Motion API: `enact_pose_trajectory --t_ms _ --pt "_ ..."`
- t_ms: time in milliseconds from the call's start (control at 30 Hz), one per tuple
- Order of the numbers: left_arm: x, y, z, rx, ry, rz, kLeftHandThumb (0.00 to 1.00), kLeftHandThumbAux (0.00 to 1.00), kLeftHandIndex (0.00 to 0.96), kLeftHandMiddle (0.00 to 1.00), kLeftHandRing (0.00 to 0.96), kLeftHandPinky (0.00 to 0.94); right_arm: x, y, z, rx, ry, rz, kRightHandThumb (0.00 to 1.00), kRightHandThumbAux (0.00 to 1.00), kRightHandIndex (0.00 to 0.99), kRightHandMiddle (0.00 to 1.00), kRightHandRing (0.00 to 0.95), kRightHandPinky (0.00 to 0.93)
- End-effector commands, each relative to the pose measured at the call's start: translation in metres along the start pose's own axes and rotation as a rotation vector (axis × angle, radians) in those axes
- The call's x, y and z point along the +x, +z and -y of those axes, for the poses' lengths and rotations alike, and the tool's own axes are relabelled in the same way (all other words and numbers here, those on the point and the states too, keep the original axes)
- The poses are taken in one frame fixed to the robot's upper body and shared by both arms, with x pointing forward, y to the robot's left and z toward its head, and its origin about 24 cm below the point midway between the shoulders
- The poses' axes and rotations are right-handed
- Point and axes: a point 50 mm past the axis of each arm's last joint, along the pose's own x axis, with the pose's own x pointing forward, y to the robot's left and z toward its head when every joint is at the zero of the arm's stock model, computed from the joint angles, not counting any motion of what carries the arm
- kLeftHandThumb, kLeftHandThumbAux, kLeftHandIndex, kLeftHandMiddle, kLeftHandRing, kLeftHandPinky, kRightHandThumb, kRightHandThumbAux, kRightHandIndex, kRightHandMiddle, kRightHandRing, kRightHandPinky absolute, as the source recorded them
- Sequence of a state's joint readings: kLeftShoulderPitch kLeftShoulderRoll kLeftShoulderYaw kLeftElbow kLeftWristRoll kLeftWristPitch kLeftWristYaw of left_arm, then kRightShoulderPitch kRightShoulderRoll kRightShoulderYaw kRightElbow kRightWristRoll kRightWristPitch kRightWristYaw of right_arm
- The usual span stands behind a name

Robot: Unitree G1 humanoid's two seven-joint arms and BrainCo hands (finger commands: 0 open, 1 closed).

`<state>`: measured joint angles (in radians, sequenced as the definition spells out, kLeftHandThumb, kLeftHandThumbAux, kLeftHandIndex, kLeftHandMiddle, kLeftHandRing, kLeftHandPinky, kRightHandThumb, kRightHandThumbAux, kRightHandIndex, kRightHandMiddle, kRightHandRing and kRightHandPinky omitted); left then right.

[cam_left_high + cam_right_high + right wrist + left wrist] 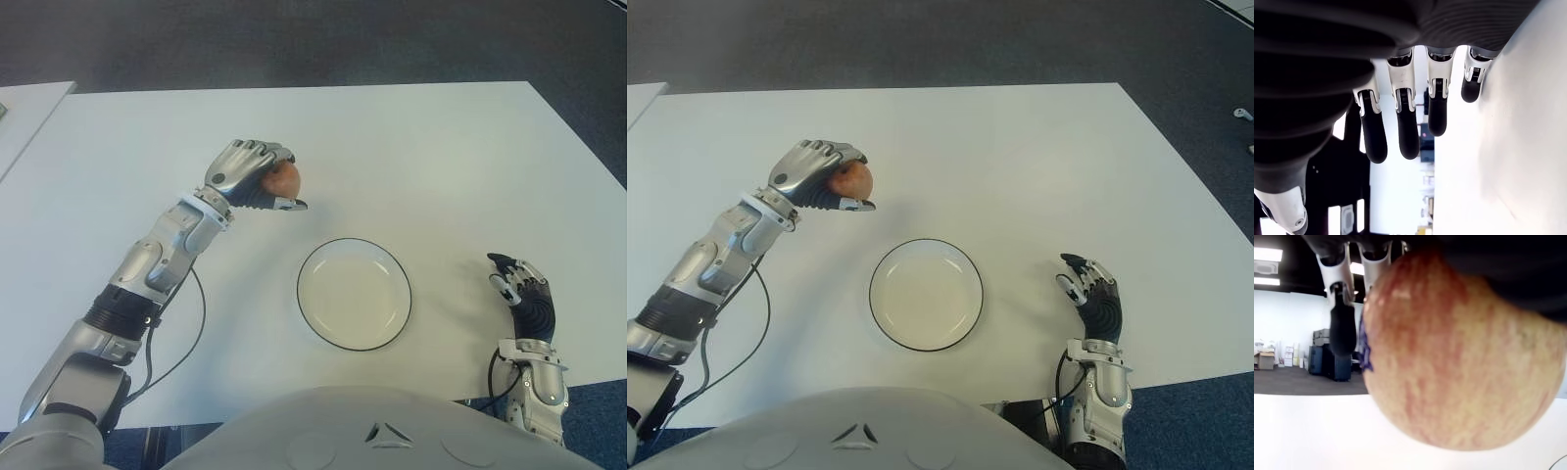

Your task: Put the apples into the plate.

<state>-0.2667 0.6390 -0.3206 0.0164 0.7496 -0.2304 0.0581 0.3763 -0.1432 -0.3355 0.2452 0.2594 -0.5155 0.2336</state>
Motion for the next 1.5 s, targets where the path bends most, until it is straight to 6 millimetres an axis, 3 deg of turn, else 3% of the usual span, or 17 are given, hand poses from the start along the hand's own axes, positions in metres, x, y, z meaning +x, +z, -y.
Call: enact_pose_trajectory --t_ms 33,167,267,433,500,600,800,1100,1500 --pt "-0.002 0.003 0.001 -0.007 -0.024 -0.005 0.743 0.695 0.444 0.851 0.805 0.566 -0.025 -0.034 -0.013 0.063 -0.008 -0.206 0.226 0.634 0.443 0.371 0.225 0.072" --pt "-0.004 0.006 0.003 -0.013 -0.034 0.005 0.743 0.694 0.444 0.846 0.802 0.615 -0.025 -0.034 -0.014 0.068 -0.012 -0.204 0.229 0.630 0.457 0.383 0.230 0.050" --pt "-0.008 0.018 0.008 -0.024 -0.043 0.032 0.742 0.694 0.444 0.848 0.801 0.580 -0.025 -0.034 -0.015 0.067 -0.015 -0.204 0.228 0.631 0.456 0.377 0.223 0.045" --pt "-0.017 0.071 0.022 -0.087 -0.065 0.122 0.743 0.694 0.444 0.852 0.798 0.523 -0.026 -0.034 -0.017 0.066 -0.015 -0.206 0.228 0.633 0.456 0.376 0.222 0.056" --pt "-0.020 0.089 0.026 -0.098 -0.076 0.164 0.743 0.694 0.444 0.850 0.810 0.662 -0.026 -0.034 -0.018 0.067 -0.014 -0.207 0.229 0.635 0.460 0.374 0.220 0.055" --pt "-0.025 0.106 0.027 -0.108 -0.094 0.216 0.745 0.694 0.444 0.853 0.826 0.771 -0.025 -0.035 -0.019 0.072 -0.016 -0.208 0.233 0.639 0.465 0.373 0.220 0.054" --pt "-0.038 0.128 0.044 -0.136 -0.161 0.260 0.748 0.694 0.444 0.859 0.846 0.838 -0.023 -0.034 -0.023 0.088 -0.016 -0.192 0.238 0.642 0.467 0.375 0.220 0.052" --pt "-0.040 0.133 0.076 -0.091 -0.225 0.271 0.749 0.693 0.444 0.845 0.841 0.824 -0.022 -0.034 -0.029 0.086 -0.012 -0.184 0.230 0.632 0.468 0.379 0.223 0.049" --pt "-0.049 0.140 0.080 -0.056 -0.217 0.305 0.751 0.691 0.445 0.837 0.841 0.828 -0.024 -0.036 -0.035 0.096 -0.027 -0.187 0.238 0.624 0.473 0.378 0.217 0.037"
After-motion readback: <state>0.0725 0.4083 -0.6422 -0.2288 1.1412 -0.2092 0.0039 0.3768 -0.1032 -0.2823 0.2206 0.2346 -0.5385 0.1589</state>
